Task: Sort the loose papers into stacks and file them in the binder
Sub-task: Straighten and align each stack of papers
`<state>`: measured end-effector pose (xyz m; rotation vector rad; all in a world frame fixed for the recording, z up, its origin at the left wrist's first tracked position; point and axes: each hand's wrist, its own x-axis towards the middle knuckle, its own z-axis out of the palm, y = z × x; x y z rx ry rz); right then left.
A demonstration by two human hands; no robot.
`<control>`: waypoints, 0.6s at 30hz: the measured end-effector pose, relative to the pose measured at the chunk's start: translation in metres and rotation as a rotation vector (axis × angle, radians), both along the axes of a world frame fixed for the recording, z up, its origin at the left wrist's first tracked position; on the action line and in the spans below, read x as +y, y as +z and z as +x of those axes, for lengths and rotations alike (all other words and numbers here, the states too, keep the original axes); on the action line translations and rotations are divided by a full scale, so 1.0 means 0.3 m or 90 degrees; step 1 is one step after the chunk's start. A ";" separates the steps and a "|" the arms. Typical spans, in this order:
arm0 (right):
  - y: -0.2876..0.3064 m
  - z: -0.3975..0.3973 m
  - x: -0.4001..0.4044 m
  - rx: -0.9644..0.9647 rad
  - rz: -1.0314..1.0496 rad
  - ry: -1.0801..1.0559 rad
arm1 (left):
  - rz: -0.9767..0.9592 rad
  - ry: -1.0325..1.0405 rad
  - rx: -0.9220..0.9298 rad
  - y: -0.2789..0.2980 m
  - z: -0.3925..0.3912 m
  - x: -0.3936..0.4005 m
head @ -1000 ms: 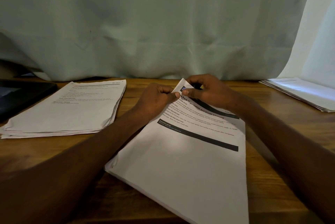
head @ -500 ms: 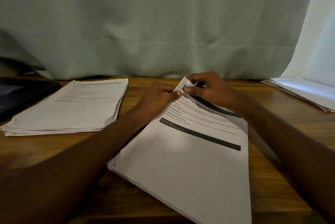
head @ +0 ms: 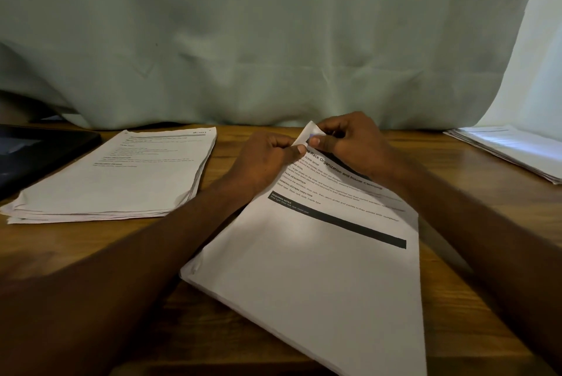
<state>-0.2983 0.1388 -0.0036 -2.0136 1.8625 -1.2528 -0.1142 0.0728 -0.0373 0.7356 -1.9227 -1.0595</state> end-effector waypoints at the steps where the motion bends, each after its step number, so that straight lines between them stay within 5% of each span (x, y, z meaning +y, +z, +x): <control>1: -0.006 0.004 -0.003 0.009 0.005 0.006 | -0.002 0.005 -0.003 0.000 0.003 -0.003; 18: 0.003 -0.022 0.024 -0.003 0.087 0.100 | 0.034 -0.009 -0.015 0.001 0.008 -0.007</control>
